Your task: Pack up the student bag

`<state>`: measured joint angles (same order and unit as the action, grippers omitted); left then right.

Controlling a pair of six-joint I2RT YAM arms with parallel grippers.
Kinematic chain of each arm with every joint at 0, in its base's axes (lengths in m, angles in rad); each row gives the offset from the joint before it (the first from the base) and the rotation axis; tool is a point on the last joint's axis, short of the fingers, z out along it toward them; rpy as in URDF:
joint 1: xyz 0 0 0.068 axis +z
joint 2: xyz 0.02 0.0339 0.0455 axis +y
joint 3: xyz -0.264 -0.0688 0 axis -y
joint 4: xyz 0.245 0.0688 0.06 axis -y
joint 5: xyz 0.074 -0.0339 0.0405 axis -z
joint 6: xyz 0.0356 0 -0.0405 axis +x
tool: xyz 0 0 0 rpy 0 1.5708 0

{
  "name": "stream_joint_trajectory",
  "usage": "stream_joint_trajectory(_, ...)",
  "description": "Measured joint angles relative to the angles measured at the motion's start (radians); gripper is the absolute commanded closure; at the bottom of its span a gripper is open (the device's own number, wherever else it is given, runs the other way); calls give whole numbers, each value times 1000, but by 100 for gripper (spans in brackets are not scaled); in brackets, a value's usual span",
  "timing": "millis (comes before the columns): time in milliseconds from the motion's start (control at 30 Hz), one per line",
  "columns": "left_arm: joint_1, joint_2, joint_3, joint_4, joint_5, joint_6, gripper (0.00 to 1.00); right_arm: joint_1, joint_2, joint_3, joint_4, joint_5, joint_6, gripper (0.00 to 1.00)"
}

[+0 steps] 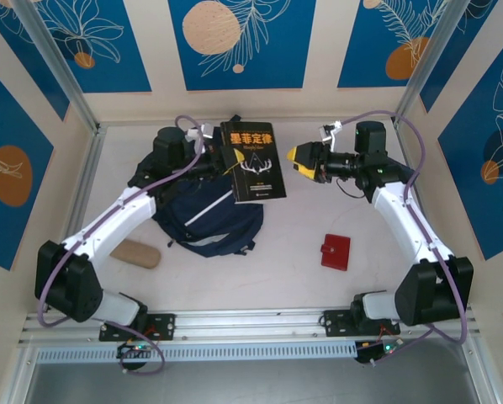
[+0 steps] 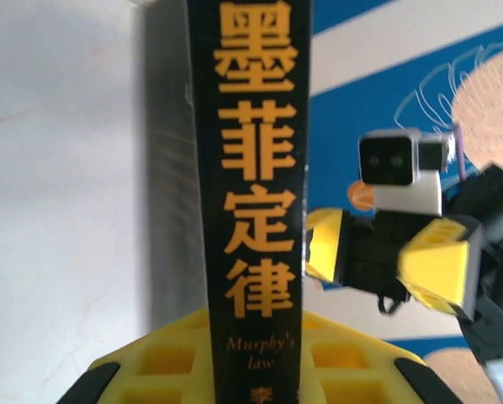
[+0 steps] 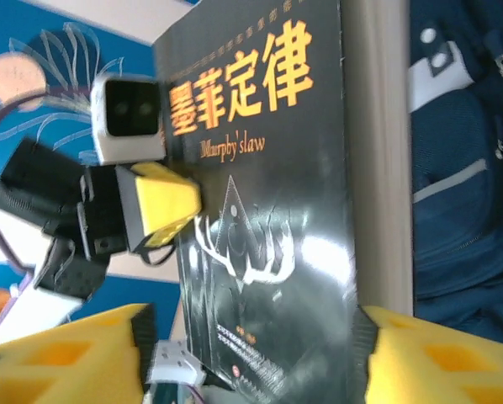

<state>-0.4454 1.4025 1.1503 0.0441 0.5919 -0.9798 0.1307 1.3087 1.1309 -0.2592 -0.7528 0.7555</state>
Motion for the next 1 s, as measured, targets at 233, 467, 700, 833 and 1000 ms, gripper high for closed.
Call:
stream_joint_trajectory(233,20,-131,-87,43,-232,-10,100,55,-70,-172,252,64,231,4)
stream_joint_trajectory(467,21,-158,-120,147,-369,-88,100,180,2,-255,601,101,529,2)
stream_joint_trajectory(700,21,-132,-129,232,-416,-185,100,293,92,-263,868,176,779,1)
stream_joint_trajectory(833,21,-108,-129,273,-418,-227,100,328,145,-266,943,222,888,0)
stream_joint_trajectory(1000,21,-72,-129,303,-413,-274,100,350,189,-282,1029,288,998,0)
